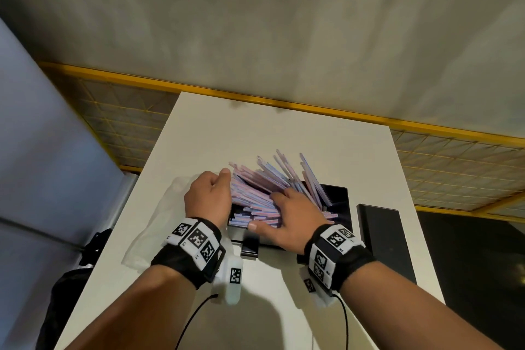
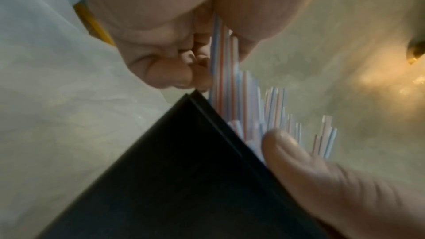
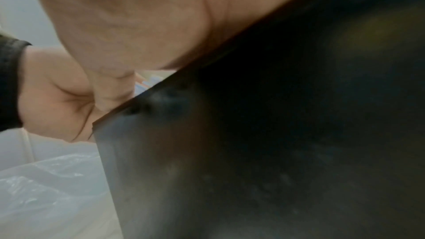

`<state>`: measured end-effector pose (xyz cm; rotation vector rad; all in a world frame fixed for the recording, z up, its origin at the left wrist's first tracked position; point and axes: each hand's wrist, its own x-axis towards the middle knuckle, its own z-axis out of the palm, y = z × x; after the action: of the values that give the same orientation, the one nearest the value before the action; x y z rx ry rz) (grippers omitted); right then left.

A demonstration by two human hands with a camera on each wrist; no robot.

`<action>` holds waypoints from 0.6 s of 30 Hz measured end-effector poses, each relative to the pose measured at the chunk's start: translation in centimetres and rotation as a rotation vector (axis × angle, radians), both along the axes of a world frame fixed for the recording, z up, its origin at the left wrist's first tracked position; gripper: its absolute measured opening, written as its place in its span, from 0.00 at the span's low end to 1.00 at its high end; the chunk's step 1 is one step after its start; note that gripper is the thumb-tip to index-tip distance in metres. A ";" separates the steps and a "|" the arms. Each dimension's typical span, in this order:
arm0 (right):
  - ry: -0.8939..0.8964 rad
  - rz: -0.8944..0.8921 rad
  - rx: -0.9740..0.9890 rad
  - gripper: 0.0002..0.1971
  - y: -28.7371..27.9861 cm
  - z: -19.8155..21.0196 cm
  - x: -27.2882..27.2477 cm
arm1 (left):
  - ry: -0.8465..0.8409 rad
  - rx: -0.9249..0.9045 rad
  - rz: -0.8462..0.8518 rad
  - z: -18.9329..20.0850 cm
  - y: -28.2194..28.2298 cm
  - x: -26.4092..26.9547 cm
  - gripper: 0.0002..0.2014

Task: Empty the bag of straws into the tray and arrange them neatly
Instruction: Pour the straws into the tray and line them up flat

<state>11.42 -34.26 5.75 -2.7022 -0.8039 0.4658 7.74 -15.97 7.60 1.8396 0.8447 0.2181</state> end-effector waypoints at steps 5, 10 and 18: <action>0.041 -0.037 0.033 0.37 1.6 -0.1 0.0 | 0.003 0.041 -0.032 -0.1 0.3 -0.2 0.24; -0.043 -0.048 0.095 0.34 3.3 0.5 -0.1 | -0.063 -0.015 0.009 -0.4 0.4 -0.5 0.23; -0.112 -0.071 0.079 0.44 3.0 0.5 -1.2 | -0.047 -0.061 -0.034 0.1 -0.1 -0.4 0.17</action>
<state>10.20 -31.22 6.20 -2.6918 -0.7362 0.2635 7.29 -16.10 7.73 1.7842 0.7783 0.2113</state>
